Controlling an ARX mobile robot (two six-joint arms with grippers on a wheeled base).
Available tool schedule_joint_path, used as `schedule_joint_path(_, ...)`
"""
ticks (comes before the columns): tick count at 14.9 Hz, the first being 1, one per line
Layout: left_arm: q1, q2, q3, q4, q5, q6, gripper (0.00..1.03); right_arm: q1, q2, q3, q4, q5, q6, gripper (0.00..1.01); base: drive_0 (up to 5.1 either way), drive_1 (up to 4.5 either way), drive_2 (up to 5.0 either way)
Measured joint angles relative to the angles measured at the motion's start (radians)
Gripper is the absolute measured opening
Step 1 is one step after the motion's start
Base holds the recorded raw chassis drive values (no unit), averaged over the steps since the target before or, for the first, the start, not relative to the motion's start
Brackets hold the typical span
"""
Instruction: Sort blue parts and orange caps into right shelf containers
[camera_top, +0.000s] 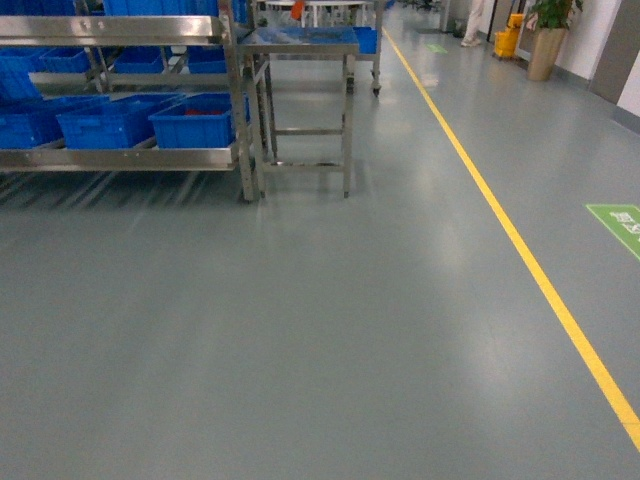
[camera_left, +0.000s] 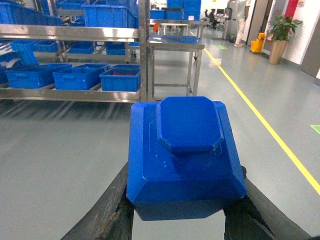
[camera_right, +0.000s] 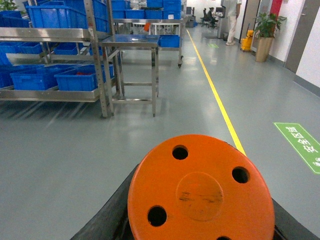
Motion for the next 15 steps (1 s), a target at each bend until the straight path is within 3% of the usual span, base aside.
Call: schedule_joint_path(15,0.0,0.0,0.0,-0.003,-0.001,0.0,0.41,0.0,0.0,0.0,-0.001,0.0,0.0,0.44,0.0,4.29,-4.3)
